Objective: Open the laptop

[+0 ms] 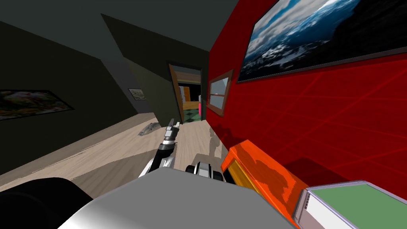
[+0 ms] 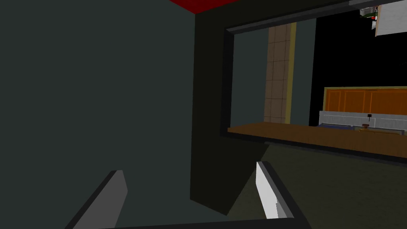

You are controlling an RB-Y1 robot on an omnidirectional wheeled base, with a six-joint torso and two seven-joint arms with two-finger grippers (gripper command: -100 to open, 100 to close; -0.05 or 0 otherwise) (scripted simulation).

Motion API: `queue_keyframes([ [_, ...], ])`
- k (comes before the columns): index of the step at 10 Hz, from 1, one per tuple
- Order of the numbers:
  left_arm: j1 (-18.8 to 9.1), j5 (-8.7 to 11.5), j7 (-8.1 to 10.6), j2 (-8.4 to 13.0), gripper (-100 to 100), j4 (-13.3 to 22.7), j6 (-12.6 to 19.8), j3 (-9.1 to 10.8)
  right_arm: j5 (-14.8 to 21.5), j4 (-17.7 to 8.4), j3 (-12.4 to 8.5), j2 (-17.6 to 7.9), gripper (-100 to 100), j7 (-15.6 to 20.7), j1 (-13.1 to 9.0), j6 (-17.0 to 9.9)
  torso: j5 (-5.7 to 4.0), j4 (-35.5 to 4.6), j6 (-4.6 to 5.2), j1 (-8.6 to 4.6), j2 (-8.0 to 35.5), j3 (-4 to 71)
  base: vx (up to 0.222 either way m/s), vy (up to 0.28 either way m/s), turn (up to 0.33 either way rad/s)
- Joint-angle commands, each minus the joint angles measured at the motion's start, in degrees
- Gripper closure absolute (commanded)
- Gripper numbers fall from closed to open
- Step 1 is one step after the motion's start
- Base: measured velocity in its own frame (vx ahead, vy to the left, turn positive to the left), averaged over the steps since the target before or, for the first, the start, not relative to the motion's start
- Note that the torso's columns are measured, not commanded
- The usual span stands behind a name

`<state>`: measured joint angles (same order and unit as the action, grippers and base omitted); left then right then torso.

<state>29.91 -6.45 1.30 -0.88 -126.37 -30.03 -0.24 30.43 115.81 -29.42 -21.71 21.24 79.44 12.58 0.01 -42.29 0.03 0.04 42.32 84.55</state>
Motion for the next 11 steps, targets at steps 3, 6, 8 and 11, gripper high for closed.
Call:
queue_keyframes([
  [3,0.0,0.0,0.00,0.0,0,0.0,0.0,0.00,3.7,-3.2,-3.1,-0.2,-100,4.8,7.2,-3.1,-0.03,0.0,-0.05,-0.12,0.0,0.0,0.013,-0.067,0.282],
  [6,0.0,0.0,0.00,0.0,0,0.0,0.0,0.01,5.9,-5.0,-4.5,0.2,-100,7.8,12.1,-5.1,-0.02,0.0,0.01,-0.02,0.0,0.0,0.011,-0.078,0.303],
  [8,0.0,0.0,0.00,0.0,0,0.0,0.0,0.00,7.8,-6.7,-5.8,0.7,-100,10.6,15.6,-6.9,0.02,0.0,-0.02,0.03,0.0,0.0,-0.005,-0.080,0.334],
  [11,0.0,0.0,0.00,0.0,0,0.0,0.0,0.01,9.3,-8.2,-6.7,1.4,-100,13.1,19.3,-8.6,-0.01,0.0,0.03,0.00,0.0,0.0,-0.024,-0.073,0.196],
])
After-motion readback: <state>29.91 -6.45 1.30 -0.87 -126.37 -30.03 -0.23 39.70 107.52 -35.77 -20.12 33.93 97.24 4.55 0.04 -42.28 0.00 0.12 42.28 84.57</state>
